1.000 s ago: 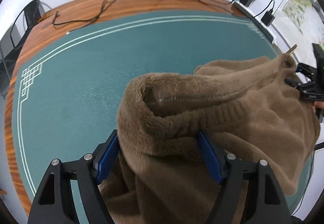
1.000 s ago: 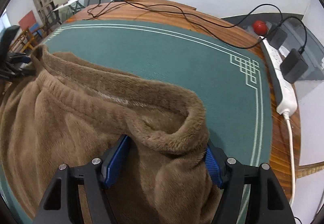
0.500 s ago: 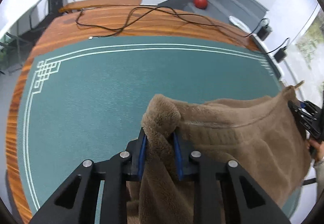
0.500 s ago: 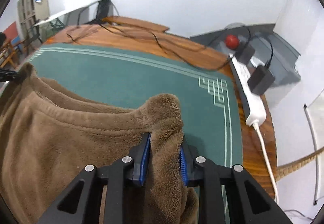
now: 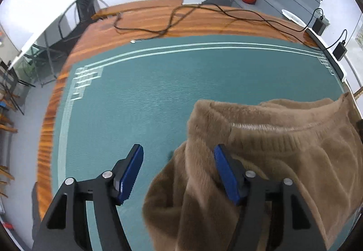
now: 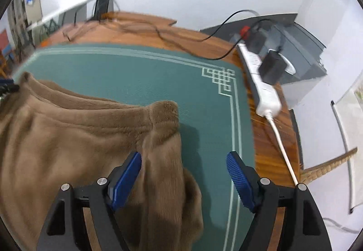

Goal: Fold clothes

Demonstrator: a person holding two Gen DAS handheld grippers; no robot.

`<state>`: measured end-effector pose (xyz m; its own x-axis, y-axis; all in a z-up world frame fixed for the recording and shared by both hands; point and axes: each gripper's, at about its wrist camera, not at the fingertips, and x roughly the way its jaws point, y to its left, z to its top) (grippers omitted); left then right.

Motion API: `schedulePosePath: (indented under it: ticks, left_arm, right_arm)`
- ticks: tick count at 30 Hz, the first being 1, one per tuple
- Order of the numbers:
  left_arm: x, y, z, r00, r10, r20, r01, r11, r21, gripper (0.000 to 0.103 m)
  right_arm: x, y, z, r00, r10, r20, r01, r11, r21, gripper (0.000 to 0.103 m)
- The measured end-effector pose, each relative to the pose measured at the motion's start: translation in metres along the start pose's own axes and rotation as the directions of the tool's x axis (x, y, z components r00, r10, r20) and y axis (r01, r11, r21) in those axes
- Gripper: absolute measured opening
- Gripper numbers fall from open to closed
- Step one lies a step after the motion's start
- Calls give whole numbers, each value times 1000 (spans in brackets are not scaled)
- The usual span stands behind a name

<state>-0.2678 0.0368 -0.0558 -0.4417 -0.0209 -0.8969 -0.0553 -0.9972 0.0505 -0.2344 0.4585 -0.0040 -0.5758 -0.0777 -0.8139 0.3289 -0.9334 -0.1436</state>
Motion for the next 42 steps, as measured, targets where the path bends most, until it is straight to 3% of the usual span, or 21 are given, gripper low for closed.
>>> schedulePosePath:
  ticks: [7, 10, 14, 19, 25, 32, 36, 42]
  left_arm:
    - [-47, -35, -46, 997, -67, 33, 63, 993, 102, 78]
    - [-37, -49, -69, 999, -54, -3, 54, 991, 122, 78]
    - [-16, -46, -93, 999, -6, -39, 10, 996, 93, 80]
    - [-11, -24, -104, 998, -48, -35, 48, 999, 7, 89]
    - [-27, -32, -88, 998, -44, -40, 44, 999, 13, 89]
    - [-35, -56, -40, 998, -65, -4, 65, 996, 55, 89]
    - [-4, -73, -22, 998, -29, -64, 35, 995, 95, 89]
    - [34, -72, -11, 994, 17, -108, -8, 997, 83, 89]
  right_arm:
    - [-63, 37, -50, 990, 131, 52, -131, 991, -15, 79]
    - [-70, 68, -71, 980, 195, 36, -192, 979, -70, 79]
    - [-35, 72, -89, 989, 137, -46, -139, 989, -42, 79]
    - [-14, 36, -103, 990, 132, -47, -124, 982, 140, 79]
    - [-27, 52, -83, 994, 75, -78, -67, 993, 101, 80]
    - [-40, 64, -24, 983, 185, 0, -183, 973, 140, 81]
    - [-13, 95, 8, 980, 193, -45, -191, 980, 59, 81]
    - [64, 100, 26, 958, 215, -192, -194, 973, 122, 81]
